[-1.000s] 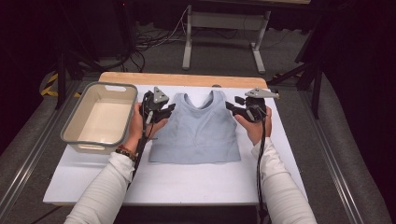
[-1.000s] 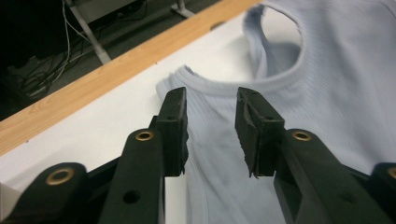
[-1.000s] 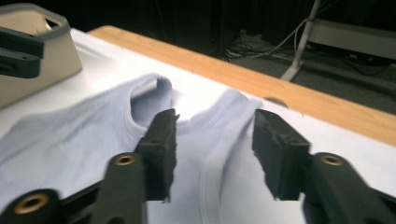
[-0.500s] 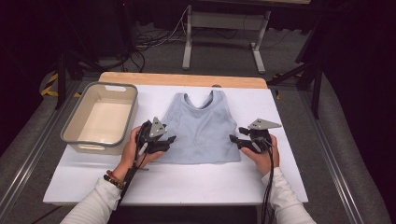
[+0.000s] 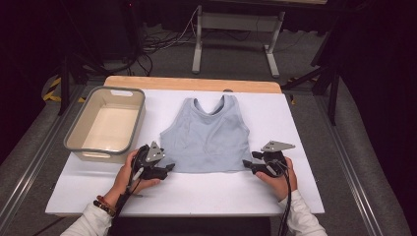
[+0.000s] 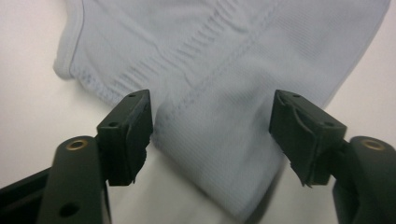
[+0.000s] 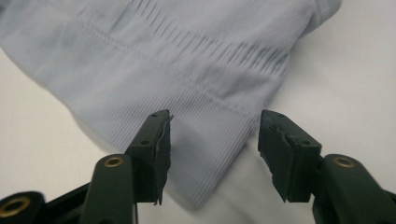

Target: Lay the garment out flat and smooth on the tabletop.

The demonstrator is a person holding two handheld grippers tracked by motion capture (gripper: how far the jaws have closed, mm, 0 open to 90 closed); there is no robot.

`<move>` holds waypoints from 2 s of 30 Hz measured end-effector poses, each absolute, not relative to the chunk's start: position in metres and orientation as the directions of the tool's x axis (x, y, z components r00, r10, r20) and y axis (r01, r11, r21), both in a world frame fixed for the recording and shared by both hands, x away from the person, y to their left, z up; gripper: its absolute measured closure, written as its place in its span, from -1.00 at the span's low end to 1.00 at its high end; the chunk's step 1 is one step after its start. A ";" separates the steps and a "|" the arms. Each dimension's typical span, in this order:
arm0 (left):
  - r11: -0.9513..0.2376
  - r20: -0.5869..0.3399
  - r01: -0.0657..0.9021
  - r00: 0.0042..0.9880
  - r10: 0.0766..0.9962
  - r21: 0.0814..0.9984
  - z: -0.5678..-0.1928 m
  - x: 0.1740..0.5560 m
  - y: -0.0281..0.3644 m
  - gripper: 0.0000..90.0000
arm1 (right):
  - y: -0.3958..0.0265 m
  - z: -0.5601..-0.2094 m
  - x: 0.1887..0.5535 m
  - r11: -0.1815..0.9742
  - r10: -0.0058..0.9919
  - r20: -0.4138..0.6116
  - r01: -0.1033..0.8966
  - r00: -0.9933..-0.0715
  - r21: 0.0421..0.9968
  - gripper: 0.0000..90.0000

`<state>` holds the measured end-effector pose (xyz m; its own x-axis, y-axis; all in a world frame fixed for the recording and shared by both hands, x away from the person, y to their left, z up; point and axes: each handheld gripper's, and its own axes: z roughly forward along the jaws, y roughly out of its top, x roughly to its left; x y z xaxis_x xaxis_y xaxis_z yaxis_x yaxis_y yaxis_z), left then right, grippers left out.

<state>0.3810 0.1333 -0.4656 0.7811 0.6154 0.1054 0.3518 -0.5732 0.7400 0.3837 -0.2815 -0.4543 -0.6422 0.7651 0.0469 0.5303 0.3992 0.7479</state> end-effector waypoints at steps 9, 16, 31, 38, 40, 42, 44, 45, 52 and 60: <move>-0.534 -0.026 0.422 0.802 0.597 0.732 -0.465 0.384 0.145 0.48 | -0.283 -0.456 0.378 0.379 0.765 0.094 0.564 -0.637 0.734 0.68; -0.588 0.035 0.367 0.828 0.560 0.720 -0.459 0.378 0.142 0.90 | -0.283 -0.454 0.371 0.378 0.742 0.120 0.559 -0.660 0.738 0.87; -0.595 0.064 0.297 0.858 0.510 0.747 -0.456 0.339 0.149 0.89 | -0.286 -0.446 0.332 0.387 0.728 0.062 0.483 -0.683 0.785 0.86; -0.598 0.058 0.303 0.860 0.507 0.742 -0.460 0.333 0.154 0.91 | -0.287 -0.452 0.325 0.394 0.723 0.062 0.484 -0.688 0.781 0.85; -0.601 0.062 0.299 0.861 0.505 0.741 -0.461 0.333 0.155 0.91 | -0.286 -0.454 0.322 0.416 0.718 0.038 0.473 -0.695 0.777 0.84; -0.603 0.065 0.296 0.862 0.503 0.740 -0.461 0.333 0.154 0.91 | -0.286 -0.456 0.321 0.420 0.719 0.035 0.474 -0.695 0.774 0.83; -0.599 0.066 0.294 0.861 0.505 0.745 -0.461 0.333 0.153 0.90 | -0.287 -0.457 0.320 0.418 0.724 0.033 0.476 -0.689 0.774 0.76; -0.598 0.070 0.290 0.861 0.504 0.747 -0.461 0.332 0.153 0.89 | -0.288 -0.457 0.320 0.413 0.726 0.032 0.474 -0.687 0.778 0.70; -0.572 0.084 0.257 0.862 0.501 0.779 -0.457 0.333 0.155 0.77 | -0.291 -0.453 0.321 0.386 0.736 0.023 0.447 -0.676 0.807 0.42; -0.565 0.111 0.224 0.860 0.498 0.794 -0.454 0.340 0.149 0.69 | -0.295 -0.442 0.329 0.344 0.743 -0.019 0.358 -0.669 0.868 0.42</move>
